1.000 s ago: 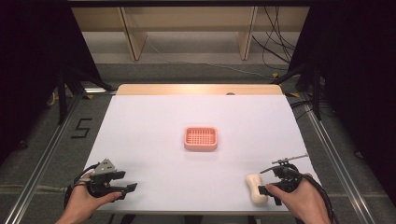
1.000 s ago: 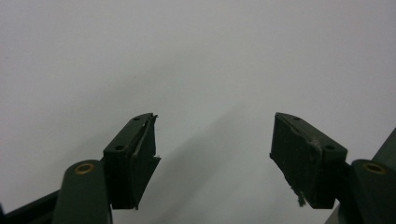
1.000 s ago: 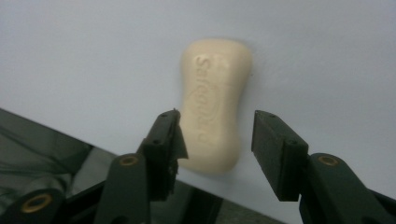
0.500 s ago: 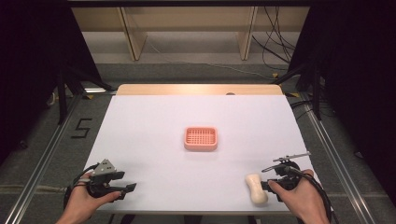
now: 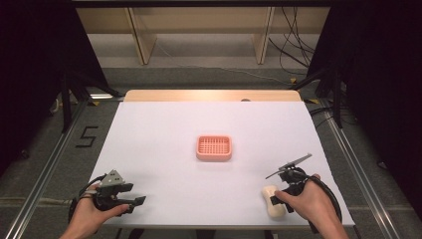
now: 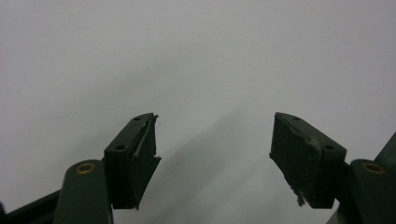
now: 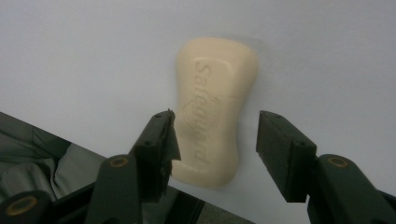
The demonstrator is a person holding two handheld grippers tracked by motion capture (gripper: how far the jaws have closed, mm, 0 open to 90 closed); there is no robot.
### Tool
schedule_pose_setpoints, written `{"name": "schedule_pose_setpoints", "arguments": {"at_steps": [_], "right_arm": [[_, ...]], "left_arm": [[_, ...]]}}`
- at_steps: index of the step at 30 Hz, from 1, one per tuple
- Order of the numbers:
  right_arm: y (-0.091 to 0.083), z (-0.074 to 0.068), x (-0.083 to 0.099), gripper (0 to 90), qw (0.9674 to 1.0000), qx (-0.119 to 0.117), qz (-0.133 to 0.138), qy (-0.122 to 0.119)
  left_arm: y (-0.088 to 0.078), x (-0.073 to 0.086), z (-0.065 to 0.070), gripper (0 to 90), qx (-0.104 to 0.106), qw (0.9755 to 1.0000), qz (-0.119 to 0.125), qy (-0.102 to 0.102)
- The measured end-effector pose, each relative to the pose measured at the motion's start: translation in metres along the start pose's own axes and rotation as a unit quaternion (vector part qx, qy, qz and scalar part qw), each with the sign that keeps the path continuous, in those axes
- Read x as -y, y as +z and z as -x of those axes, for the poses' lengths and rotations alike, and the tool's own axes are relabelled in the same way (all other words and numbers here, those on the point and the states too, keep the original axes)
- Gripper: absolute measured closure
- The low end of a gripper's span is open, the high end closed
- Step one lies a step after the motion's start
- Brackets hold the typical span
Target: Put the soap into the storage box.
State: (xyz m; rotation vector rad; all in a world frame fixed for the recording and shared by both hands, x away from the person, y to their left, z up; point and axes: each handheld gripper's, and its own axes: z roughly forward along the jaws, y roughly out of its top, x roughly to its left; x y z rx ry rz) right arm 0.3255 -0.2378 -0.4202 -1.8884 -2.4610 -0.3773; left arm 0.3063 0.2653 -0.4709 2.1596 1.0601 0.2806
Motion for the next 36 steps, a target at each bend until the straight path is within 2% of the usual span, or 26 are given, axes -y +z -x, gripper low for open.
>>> {"name": "schedule_pose_setpoints", "arguments": {"at_steps": [1,3,4,5,6,8,9,10,11,13,14,18,20,21,22,24,25,26,27,28,29,30,32,33,35,36], "right_arm": [[0.002,0.002,-0.002,44.2,0.9999,0.006,0.003,-0.013],[0.006,0.0,-0.004,43.3,0.9999,0.008,-0.006,-0.007],[0.007,0.001,-0.005,43.5,0.9998,0.01,-0.008,-0.016],[0.009,0.001,-0.007,44.1,0.9995,0.011,-0.012,-0.026],[0.01,0.0,-0.007,44.5,0.9996,0.014,-0.017,-0.016],[0.012,0.0,-0.008,44.9,0.9996,0.01,-0.016,-0.022],[0.014,-0.002,-0.009,45.6,0.9995,0.017,-0.022,-0.013],[0.014,-0.002,-0.009,45.6,0.9995,0.017,-0.022,-0.013],[0.016,-0.001,-0.011,45.8,0.999,0.022,-0.03,-0.025],[0.017,-0.004,-0.013,45.7,0.9991,0.022,-0.033,-0.011],[0.015,-0.006,-0.013,45.8,0.9988,0.022,-0.044,0.004],[0.017,-0.01,-0.017,45.5,0.9983,0.024,-0.053,0.011],[0.019,-0.011,-0.018,45.6,0.998,0.026,-0.056,0.013],[0.02,-0.009,-0.019,45.2,0.9982,0.003,-0.059,0.009],[0.021,-0.011,-0.019,44.7,0.9979,0.028,-0.056,0.012],[0.022,-0.011,-0.019,44.7,0.9978,0.03,-0.057,0.014],[0.025,-0.012,-0.018,45.2,0.9979,0.025,-0.056,0.02],[0.026,-0.01,-0.018,45.6,0.9981,0.014,-0.058,0.014],[0.027,-0.012,-0.018,45.8,0.9979,0.031,-0.054,0.017],[0.029,-0.011,-0.018,46.2,0.9981,0.027,-0.055,0.008],[0.03,-0.008,-0.018,46.8,0.9984,0.011,-0.055,0.0],[0.03,-0.013,-0.017,47.2,0.9974,0.033,-0.061,0.021],[0.03,-0.012,-0.017,47.7,0.9973,0.033,-0.064,0.014],[0.031,-0.011,-0.018,48.3,0.9973,0.013,-0.071,0.013],[0.031,-0.014,-0.019,49.1,0.9968,0.034,-0.071,0.012],[0.031,-0.014,-0.019,49.1,0.9968,0.034,-0.071,0.012]], "left_arm": [[0.0,0.0,0.0,30.8,0.0,1.0,-0.001,0.001],[-0.001,0.0,-0.001,30.9,0.003,0.9998,-0.008,0.015],[-0.001,0.0,-0.001,30.8,0.003,0.9998,-0.008,0.015],[0.0,0.0,0.0,30.8,-0.001,1.0,-0.005,0.006],[0.0,0.0,0.0,30.8,-0.003,1.0,-0.007,0.007],[0.0,0.0,0.0,30.8,-0.002,1.0,-0.007,0.007],[0.0,0.0,0.0,30.8,0.004,1.0,-0.004,0.008],[0.0,0.0,0.0,30.8,0.004,1.0,-0.004,0.008],[0.001,0.0,0.0,30.8,0.0,1.0,-0.004,0.008],[0.001,0.0,0.0,30.9,0.0,0.9999,-0.007,0.008],[0.001,0.0,0.0,30.8,0.001,1.0,-0.005,0.008],[0.001,0.0,0.0,30.8,-0.005,0.9999,-0.007,0.009],[0.001,0.0,-0.001,30.9,0.0,0.9999,-0.01,0.01],[0.001,0.0,0.0,30.9,-0.004,0.9999,-0.008,0.009],[0.001,0.0,0.0,31.0,-0.005,0.9999,-0.007,0.01],[0.001,0.0,0.0,31.2,0.0,0.9999,-0.009,0.011],[0.001,0.001,0.0,31.2,0.002,0.9999,-0.006,0.011],[0.001,0.0,0.0,31.2,0.006,0.9999,-0.009,0.013],[0.001,0.0,0.0,31.2,0.006,0.9998,-0.011,0.015],[0.002,0.001,0.001,31.2,0.008,0.9999,-0.01,0.007],[0.002,0.001,0.001,31.2,0.007,0.9999,-0.01,0.006],[0.002,0.001,0.001,31.3,0.007,0.9999,-0.01,0.006],[0.002,0.001,0.0,31.3,0.002,0.9999,-0.012,0.007],[0.002,0.001,0.0,31.3,0.003,0.9999,-0.01,0.008],[0.003,0.001,0.001,31.3,0.0,0.9999,-0.01,0.008],[0.003,0.001,0.001,31.3,0.0,0.9999,-0.01,0.008]]}}
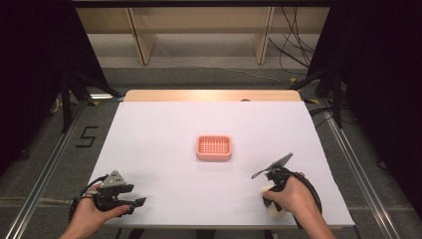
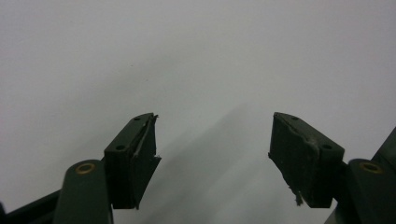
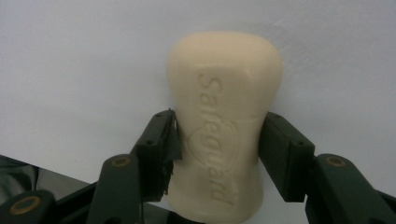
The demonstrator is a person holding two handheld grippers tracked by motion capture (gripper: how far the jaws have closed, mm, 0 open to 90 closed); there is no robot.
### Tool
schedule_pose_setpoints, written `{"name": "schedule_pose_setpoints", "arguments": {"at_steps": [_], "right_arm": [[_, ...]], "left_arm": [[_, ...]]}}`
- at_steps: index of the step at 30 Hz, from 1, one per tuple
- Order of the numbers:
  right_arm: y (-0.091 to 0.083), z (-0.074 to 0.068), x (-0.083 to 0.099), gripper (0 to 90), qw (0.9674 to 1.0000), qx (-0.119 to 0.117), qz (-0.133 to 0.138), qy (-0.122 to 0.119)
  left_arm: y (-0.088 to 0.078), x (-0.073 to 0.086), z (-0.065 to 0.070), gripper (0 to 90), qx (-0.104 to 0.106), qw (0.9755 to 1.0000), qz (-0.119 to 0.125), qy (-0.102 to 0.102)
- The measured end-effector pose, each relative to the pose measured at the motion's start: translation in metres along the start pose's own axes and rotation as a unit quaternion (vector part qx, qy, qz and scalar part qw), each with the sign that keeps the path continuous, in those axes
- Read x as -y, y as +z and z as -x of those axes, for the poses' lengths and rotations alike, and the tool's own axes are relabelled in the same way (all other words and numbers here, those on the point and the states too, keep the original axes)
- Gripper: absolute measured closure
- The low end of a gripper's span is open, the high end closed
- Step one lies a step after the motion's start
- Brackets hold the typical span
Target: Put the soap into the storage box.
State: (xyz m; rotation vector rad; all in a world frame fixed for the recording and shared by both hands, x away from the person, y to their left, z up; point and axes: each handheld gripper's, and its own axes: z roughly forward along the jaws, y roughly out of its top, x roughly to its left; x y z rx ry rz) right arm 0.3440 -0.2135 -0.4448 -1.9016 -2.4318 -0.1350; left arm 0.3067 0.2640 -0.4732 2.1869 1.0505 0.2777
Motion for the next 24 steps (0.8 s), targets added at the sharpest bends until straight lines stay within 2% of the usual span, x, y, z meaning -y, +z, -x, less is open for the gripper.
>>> {"name": "schedule_pose_setpoints", "arguments": {"at_steps": [1,2,4,5,8,9,15,16,18,22,23,24], "right_arm": [[0.001,0.0019,-0.0011,49.9,0.9998,-0.016,-0.004,-0.008],[0.0006,0.0011,-0.0016,50.0,0.9998,-0.019,-0.008,-0.002],[0.001,-0.0018,-0.0014,50.1,1.0,0.004,-0.001,0.001],[0.0012,-0.0004,-0.0019,50.2,0.9999,0.002,-0.002,-0.012],[0.0008,-0.0028,-0.0015,50.2,1.0,0.002,-0.005,0.0],[0.002,-0.0021,-0.0011,50.3,0.9998,0.006,0.005,-0.016],[0.0006,-0.0018,-0.0018,50.4,0.9996,0.006,-0.001,-0.029],[0.0011,-0.0007,-0.0021,50.4,0.9992,0.005,0.004,-0.039],[-0.0006,-0.0016,-0.0022,50.4,0.9994,0.005,-0.001,-0.035],[-0.0041,-0.0028,-0.0024,50.4,0.9988,0.007,0.014,-0.046],[-0.0056,-0.0023,-0.003,50.4,0.9984,0.004,0.008,-0.057],[-0.0055,-0.0032,-0.0027,50.4,0.9981,0.006,0.013,-0.06]], "left_arm": [[-0.0002,0.0,0.0003,31.3,0.003,1.0,0.001,-0.001],[-0.0005,-0.0001,-0.0001,31.3,0.005,1.0,-0.001,0.0],[-0.0003,-0.0001,-0.0003,31.4,0.003,1.0,-0.002,0.001],[-0.0002,0.0,-0.0003,31.4,0.003,1.0,-0.002,0.001],[-0.0001,0.0003,-0.0001,31.4,0.004,1.0,0.001,0.001],[-0.0007,0.0001,-0.0007,31.4,0.003,1.0,-0.001,0.009],[-0.0005,0.0,-0.0008,31.4,0.004,0.9999,-0.001,0.01],[-0.0003,0.0001,-0.0007,31.4,0.004,0.9999,0.0,0.009],[-0.0004,0.0001,-0.0008,31.3,0.004,0.9999,0.0,0.009],[-0.0006,0.0002,-0.0008,31.3,0.005,0.9999,0.001,0.01],[-0.0006,0.0002,-0.0008,31.2,0.005,0.9999,0.001,0.01],[-0.0006,0.0002,-0.0008,31.2,0.005,0.9999,0.001,0.009]]}}
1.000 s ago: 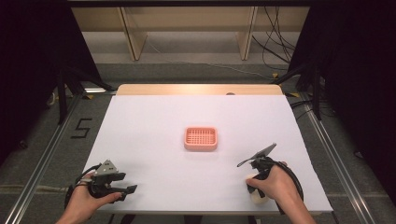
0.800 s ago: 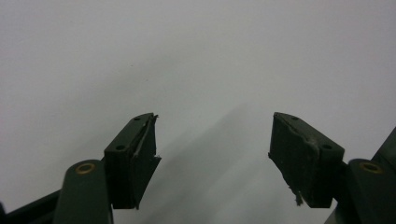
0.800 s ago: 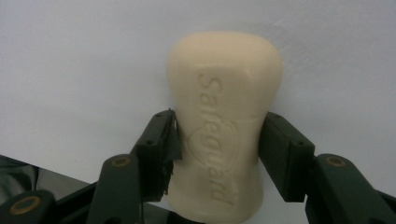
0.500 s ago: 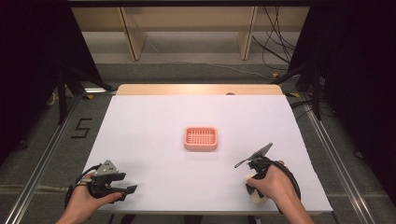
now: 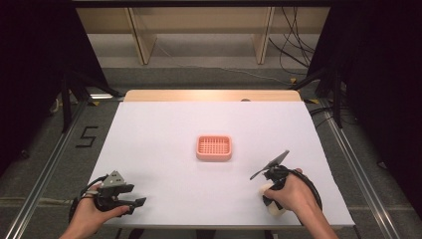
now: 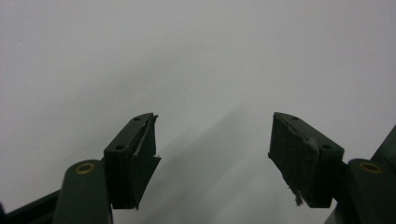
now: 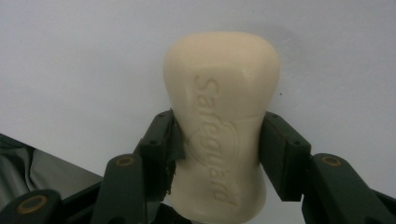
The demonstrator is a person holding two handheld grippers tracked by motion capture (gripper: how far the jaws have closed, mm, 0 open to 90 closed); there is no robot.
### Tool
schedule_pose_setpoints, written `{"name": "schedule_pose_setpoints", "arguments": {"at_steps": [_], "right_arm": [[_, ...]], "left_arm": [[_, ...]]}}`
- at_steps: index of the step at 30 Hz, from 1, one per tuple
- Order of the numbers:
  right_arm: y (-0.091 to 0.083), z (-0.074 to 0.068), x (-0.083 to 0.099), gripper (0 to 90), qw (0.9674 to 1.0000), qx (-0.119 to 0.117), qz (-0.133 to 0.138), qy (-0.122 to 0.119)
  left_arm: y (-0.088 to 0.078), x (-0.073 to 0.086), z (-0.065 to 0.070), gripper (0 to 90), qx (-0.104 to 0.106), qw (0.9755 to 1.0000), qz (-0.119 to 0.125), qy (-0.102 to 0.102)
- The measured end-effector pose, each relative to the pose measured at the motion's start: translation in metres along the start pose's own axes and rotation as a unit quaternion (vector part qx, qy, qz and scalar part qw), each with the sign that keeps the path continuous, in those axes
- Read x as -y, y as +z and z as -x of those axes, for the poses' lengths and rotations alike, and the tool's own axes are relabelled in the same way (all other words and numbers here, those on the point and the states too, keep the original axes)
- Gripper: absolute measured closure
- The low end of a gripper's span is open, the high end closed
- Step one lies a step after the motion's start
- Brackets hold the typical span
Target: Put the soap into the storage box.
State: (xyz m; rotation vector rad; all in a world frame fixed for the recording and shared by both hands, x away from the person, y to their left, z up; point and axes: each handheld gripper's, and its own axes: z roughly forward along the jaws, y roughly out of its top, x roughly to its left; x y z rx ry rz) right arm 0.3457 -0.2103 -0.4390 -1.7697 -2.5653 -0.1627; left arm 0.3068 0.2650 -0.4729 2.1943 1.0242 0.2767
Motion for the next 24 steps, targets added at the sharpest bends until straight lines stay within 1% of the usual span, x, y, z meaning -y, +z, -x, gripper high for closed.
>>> {"name": "schedule_pose_setpoints", "arguments": {"at_steps": [1,2,3,5,6,7,8,9,10,11,12,13,14,15,16,17,18,20,21,23,24], "right_arm": [[0.0,0.0,0.0,50.4,1.0,0.0,0.0,0.0],[-0.0008,-0.0003,-0.0005,50.4,0.9998,-0.001,0.001,-0.019],[-0.002,-0.0003,-0.001,50.4,0.9996,0.0,-0.004,-0.029],[-0.0018,-0.0004,-0.0011,50.4,0.9994,0.001,0.005,-0.036],[-0.0018,-0.0004,-0.0011,50.4,0.9994,0.001,0.005,-0.036],[-0.004,0.0004,-0.0022,50.4,0.999,0.0,-0.001,-0.045],[-0.004,0.0004,-0.0022,50.4,0.999,0.0,-0.001,-0.045],[-0.0052,0.0004,-0.0027,50.4,0.9988,0.006,-0.002,-0.048],[-0.0064,0.0012,-0.0033,50.4,0.9985,0.004,-0.004,-0.054],[-0.0059,0.002,-0.0031,50.4,0.9984,-0.002,0.003,-0.056],[-0.0058,0.0029,-0.0034,50.4,0.998,0.001,0.005,-0.063],[-0.0065,0.0026,-0.0042,50.4,0.9976,0.015,0.003,-0.067],[-0.0076,0.0022,-0.0044,50.4,0.9977,0.013,-0.001,-0.066],[-0.0072,0.0041,-0.0049,50.4,0.9967,0.009,0.004,-0.081],[-0.0071,0.0051,-0.0046,50.5,0.9962,0.002,0.009,-0.087],[-0.0083,0.0034,-0.0042,50.5,0.9971,0.004,0.005,-0.076],[-0.0085,0.0028,-0.0045,50.4,0.997,0.008,0.002,-0.077],[-0.0087,0.0046,-0.0049,50.4,0.9951,0.009,0.004,-0.099],[-0.0092,0.002,-0.005,50.4,0.9964,0.007,0.001,-0.084],[-0.0095,0.003,-0.0057,50.4,0.995,0.01,0.004,-0.099],[-0.0095,0.003,-0.0057,50.4,0.995,0.01,0.004,-0.099]], "left_arm": [[0.0,0.0,0.0,31.2,0.0,1.0,0.0,0.0],[0.0006,0.0004,0.0004,31.1,0.001,1.0,0.0,-0.007],[0.0007,0.0004,0.0003,31.1,0.001,1.0,0.0,-0.007],[0.0009,0.0003,0.0001,31.0,0.001,1.0,-0.003,-0.007],[0.0009,0.0003,0.0001,31.0,0.001,1.0,-0.003,-0.007],[0.0009,0.0004,0.0001,31.0,0.001,1.0,-0.002,-0.006],[0.0009,0.0004,0.0001,31.0,0.001,1.0,-0.002,-0.006],[0.001,0.0005,0.0002,30.9,0.001,1.0,-0.001,-0.006],[0.001,0.0005,0.0002,30.9,0.001,1.0,-0.001,-0.006],[0.0009,0.0004,0.0003,30.9,0.004,1.0,-0.003,-0.008],[0.0005,0.0004,0.0002,30.9,0.006,1.0,-0.005,-0.006],[0.0009,0.0007,0.0005,30.8,0.005,1.0,-0.001,-0.008],[0.0009,0.0007,0.0004,30.8,0.005,1.0,-0.001,-0.007],[0.001,0.0007,0.0004,30.8,0.004,1.0,-0.001,-0.008],[0.001,0.0007,0.0004,30.7,0.004,1.0,-0.001,-0.008],[0.0011,0.0007,0.0005,30.7,0.004,1.0,-0.001,-0.008],[0.001,0.0007,0.0005,30.6,0.004,1.0,-0.001,-0.007],[0.001,0.0007,0.0005,30.6,0.005,1.0,-0.001,-0.008],[0.001,0.0008,0.0004,30.5,0.005,1.0,-0.001,-0.008],[0.0011,0.0008,0.0003,30.5,0.005,1.0,-0.001,-0.008],[0.0011,0.0008,0.0003,30.5,0.005,1.0,-0.001,-0.008]]}}
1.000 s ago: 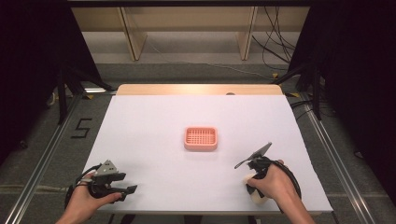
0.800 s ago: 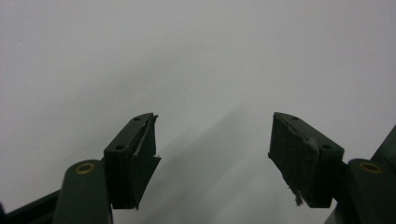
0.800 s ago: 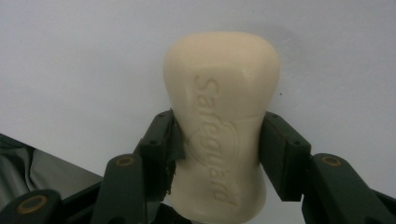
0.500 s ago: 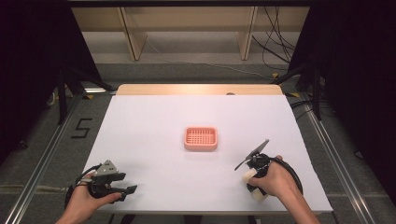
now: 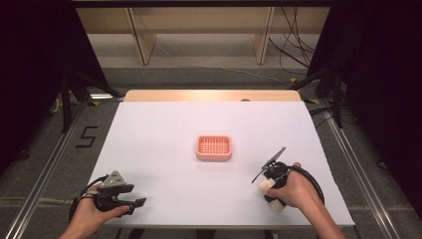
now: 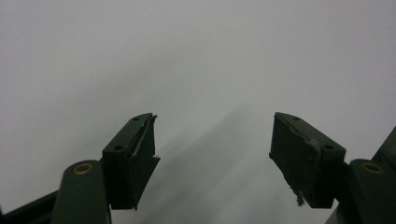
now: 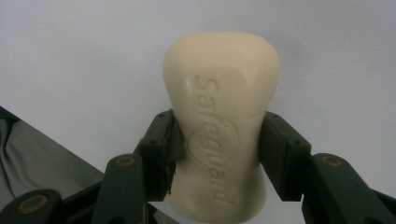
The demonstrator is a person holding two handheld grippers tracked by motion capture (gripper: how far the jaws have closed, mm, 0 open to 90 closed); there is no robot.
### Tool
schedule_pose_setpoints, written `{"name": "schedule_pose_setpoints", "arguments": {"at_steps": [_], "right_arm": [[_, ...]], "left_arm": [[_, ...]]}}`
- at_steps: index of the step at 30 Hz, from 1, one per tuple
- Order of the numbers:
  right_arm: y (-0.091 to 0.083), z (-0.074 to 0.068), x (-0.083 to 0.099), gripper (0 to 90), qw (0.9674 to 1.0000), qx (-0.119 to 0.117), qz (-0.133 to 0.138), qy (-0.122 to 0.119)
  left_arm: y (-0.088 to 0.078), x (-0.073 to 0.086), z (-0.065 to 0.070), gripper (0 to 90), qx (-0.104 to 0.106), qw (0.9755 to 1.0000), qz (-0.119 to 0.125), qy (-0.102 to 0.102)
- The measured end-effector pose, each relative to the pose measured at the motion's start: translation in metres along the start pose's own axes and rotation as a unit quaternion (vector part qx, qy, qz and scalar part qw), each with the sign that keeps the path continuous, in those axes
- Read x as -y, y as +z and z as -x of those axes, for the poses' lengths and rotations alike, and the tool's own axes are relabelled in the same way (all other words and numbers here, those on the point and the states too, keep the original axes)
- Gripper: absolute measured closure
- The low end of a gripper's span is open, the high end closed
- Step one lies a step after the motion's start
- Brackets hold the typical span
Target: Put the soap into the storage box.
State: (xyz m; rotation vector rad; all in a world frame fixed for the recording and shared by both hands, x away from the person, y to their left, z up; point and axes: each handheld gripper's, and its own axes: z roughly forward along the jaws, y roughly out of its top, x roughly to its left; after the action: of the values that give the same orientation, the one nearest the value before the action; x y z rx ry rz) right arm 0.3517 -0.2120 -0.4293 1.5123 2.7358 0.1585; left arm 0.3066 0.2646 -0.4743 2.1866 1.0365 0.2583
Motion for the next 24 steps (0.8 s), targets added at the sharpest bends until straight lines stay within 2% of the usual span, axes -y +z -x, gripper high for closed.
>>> {"name": "schedule_pose_setpoints", "arguments": {"at_steps": [2,3,6,8,12,13,14,15,16,18,19,20,23,24], "right_arm": [[0.0,0.003,-0.001,50.4,0.9998,0.003,0.003,-0.02],[-0.001,0.002,-0.001,50.4,0.9999,0.0,-0.001,-0.013],[-0.002,0.003,-0.002,50.4,0.9999,0.001,0.001,-0.016],[-0.001,0.006,-0.003,50.4,0.9993,0.0,0.008,-0.036],[-0.002,0.007,-0.004,50.5,0.9992,0.001,0.004,-0.04],[-0.002,0.008,-0.006,50.4,0.9994,0.001,-0.001,-0.034],[-0.003,0.008,-0.007,50.5,0.9995,0.0,-0.003,-0.03],[-0.002,0.01,-0.007,50.5,0.9991,0.0,-0.001,-0.042],[-0.002,0.01,-0.007,50.5,0.9991,0.0,-0.001,-0.042],[-0.002,0.01,-0.009,50.5,0.9994,0.002,-0.005,-0.035],[-0.002,0.012,-0.009,50.5,0.9989,0.002,-0.001,-0.046],[-0.003,0.012,-0.01,50.4,0.9988,0.001,-0.013,-0.047],[-0.003,0.014,-0.012,50.4,0.9986,0.004,-0.011,-0.052],[-0.003,0.016,-0.013,50.4,0.998,0.009,-0.006,-0.063]], "left_arm": [[0.0,0.0,0.0,30.4,0.0,1.0,-0.003,0.0],[0.0,0.0,0.0,30.4,0.0,1.0,-0.003,0.0],[0.0,0.0,0.0,30.4,0.0,1.0,-0.003,0.0],[0.0,0.0,-0.001,30.4,-0.001,1.0,-0.003,0.006],[0.001,0.0,0.0,30.2,0.001,1.0,-0.003,0.0],[0.001,0.0,0.0,30.2,-0.006,1.0,-0.005,0.001],[0.0,0.0,-0.001,30.2,-0.001,1.0,-0.004,0.007],[0.0,0.0,-0.001,30.2,-0.002,1.0,-0.002,0.005],[0.0,0.0,-0.001,30.1,-0.002,1.0,-0.002,0.005],[0.0,0.0,-0.001,30.2,-0.008,0.9999,-0.005,0.005],[0.0,0.0,-0.001,30.1,-0.006,1.0,-0.003,0.006],[0.0,0.0,-0.001,30.1,-0.006,1.0,-0.003,0.006],[0.001,0.0,-0.002,30.1,-0.007,0.9999,-0.007,0.005],[0.001,0.001,-0.001,30.1,-0.006,1.0,-0.002,0.004]]}}
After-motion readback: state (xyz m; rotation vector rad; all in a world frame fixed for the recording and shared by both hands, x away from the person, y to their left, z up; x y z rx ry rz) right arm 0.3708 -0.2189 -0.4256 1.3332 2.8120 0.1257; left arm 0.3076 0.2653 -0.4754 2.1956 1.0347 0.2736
